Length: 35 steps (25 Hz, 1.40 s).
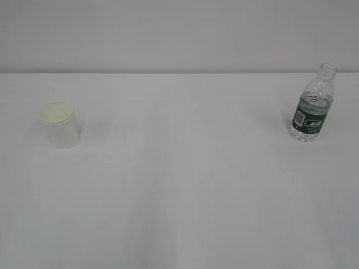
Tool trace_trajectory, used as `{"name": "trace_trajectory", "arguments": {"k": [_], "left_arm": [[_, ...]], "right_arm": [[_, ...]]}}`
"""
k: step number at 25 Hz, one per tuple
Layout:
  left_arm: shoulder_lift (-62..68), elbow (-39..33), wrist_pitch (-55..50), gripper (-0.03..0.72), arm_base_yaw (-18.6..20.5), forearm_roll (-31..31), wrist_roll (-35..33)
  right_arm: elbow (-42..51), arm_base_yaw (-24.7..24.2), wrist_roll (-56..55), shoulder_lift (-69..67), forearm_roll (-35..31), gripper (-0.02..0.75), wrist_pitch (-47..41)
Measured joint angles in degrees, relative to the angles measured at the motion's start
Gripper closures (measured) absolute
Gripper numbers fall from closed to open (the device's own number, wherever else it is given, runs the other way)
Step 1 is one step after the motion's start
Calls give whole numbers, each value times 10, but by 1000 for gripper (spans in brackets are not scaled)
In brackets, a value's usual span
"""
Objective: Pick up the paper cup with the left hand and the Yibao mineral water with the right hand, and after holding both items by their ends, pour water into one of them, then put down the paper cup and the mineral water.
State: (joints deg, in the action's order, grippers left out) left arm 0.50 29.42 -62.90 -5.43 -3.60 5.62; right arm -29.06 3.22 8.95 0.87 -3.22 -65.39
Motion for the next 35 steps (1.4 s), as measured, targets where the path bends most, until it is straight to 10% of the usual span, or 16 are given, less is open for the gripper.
{"name": "trace_trajectory", "arguments": {"k": [35], "left_arm": [[0, 0, 0, 95, 0, 0, 0]], "right_arm": [[0, 0, 0, 0, 0, 150, 0]]}}
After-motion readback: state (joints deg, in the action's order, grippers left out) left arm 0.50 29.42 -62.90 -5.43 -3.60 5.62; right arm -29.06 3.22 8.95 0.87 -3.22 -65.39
